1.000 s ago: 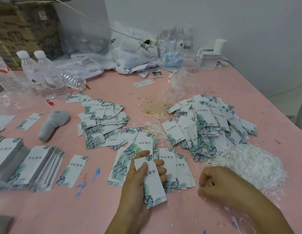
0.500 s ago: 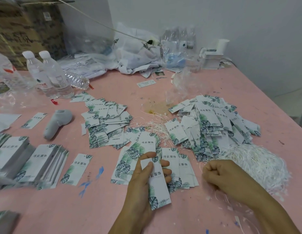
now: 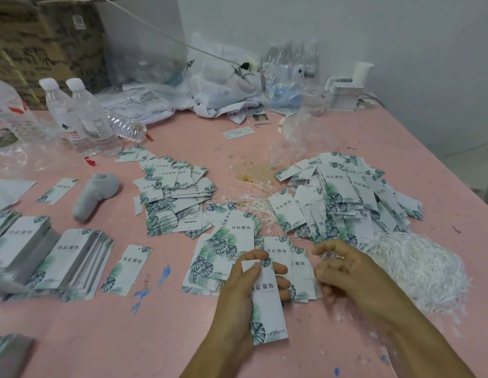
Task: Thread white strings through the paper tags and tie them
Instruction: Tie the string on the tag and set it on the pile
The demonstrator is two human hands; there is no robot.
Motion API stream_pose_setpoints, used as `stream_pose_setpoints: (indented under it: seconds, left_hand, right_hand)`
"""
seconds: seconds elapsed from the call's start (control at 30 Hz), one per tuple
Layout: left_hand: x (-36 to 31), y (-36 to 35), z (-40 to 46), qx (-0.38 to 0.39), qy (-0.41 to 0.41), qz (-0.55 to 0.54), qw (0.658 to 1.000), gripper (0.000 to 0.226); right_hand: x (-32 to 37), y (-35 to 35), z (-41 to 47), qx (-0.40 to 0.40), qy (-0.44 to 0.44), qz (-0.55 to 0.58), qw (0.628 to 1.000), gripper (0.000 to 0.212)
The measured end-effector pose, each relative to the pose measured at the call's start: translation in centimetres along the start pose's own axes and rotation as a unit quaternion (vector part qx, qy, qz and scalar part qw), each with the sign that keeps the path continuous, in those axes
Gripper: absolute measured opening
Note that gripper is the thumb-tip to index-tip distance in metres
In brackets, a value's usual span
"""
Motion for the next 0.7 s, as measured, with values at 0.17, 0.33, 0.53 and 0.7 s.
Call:
stream_pose_setpoints:
  seconds: [0.17,0.33,0.53,0.7]
  left_hand:
    - [0.4,-0.4,0.0,0.019,0.024,-0.027,0.999,0.032]
    - [0.6,-0.2,0.0,0.02,0.007,0.03,0.999,0.036]
    - [0.7,-0.7,-0.3,0.031,-0.002,0.097,0.995,0.037]
    - [0.7,-0.6,0.0,0.029,-0.017,0.125,0.992,0.022]
  right_hand:
    - [1.2,-2.3,-0.4,0.002,0.037,0.099,0.994,0.025]
    - [2.7,-4.0,-1.5,0.01,0.094,0.107,0.99,0.028]
    - [3.8,-3.3,-2.5,-0.09,0.167,-0.049,0.981,0.018]
    - [6.6,-3.0,-3.8,-0.159,0.275,-0.21,0.925,0.02]
Point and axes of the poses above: each hand's wrist, its own z-axis towards the middle knuckle, its own y-axis out of the back of the hand, x = y × z, the point moved 10 cm from there along z, towards the middle knuckle, and after that the axes turned 1 degree about z, right-handed, at the moved point
